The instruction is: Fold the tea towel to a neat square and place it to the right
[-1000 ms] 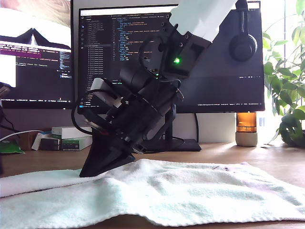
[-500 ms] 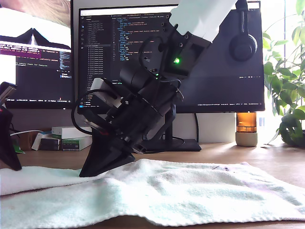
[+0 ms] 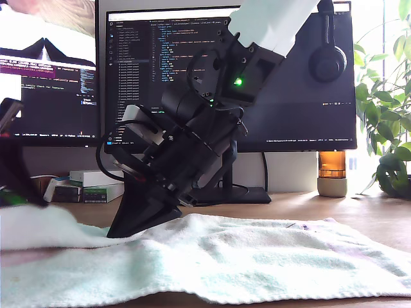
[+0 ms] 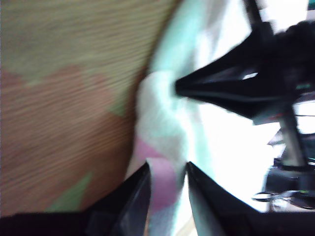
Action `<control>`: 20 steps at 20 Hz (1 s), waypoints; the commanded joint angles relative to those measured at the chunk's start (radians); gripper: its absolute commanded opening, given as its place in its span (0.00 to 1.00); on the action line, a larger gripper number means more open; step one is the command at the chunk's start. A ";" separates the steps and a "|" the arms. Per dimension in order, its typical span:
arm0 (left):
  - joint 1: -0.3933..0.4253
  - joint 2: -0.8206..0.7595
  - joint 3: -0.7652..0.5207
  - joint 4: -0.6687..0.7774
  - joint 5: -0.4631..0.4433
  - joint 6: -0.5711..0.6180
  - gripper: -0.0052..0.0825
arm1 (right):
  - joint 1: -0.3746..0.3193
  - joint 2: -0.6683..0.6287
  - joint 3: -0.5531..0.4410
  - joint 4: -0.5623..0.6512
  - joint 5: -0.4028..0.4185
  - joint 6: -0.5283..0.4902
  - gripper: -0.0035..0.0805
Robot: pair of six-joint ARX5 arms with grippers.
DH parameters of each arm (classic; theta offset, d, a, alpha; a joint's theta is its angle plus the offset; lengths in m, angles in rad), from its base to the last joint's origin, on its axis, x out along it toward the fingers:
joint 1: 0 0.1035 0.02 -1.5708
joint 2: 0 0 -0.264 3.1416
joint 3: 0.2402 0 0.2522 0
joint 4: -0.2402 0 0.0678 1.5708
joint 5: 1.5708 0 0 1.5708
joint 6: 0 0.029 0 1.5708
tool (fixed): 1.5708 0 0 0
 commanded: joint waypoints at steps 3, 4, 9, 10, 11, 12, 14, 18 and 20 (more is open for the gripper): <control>0.006 0.010 -0.014 -0.005 0.065 0.002 0.28 | -0.003 0.069 -0.023 -0.005 0.021 -0.006 0.03; 0.009 0.010 -0.014 -0.008 0.066 0.002 0.28 | -0.003 0.069 -0.023 -0.005 0.021 -0.006 0.03; 0.018 0.011 -0.014 0.011 0.029 0.010 0.28 | -0.003 0.069 -0.023 -0.005 0.021 -0.006 0.03; 0.017 0.012 -0.014 0.014 0.008 0.010 0.27 | -0.003 0.069 -0.023 -0.004 0.021 -0.006 0.03; 0.015 0.014 -0.014 0.016 -0.013 0.010 0.25 | -0.003 0.069 -0.023 -0.005 0.021 -0.006 0.03; 0.014 0.019 -0.014 0.021 -0.024 0.009 0.24 | -0.003 0.069 -0.023 -0.004 0.021 -0.006 0.03; 0.014 0.028 -0.015 0.003 -0.027 0.008 0.24 | -0.003 0.069 -0.023 -0.004 0.021 -0.006 0.03; 0.015 0.029 -0.015 -0.028 -0.117 0.009 0.24 | -0.002 0.069 -0.023 0.000 0.021 -0.006 0.03; 0.014 0.029 -0.015 -0.030 -0.144 0.008 0.25 | -0.002 0.069 -0.023 0.001 0.020 -0.006 0.03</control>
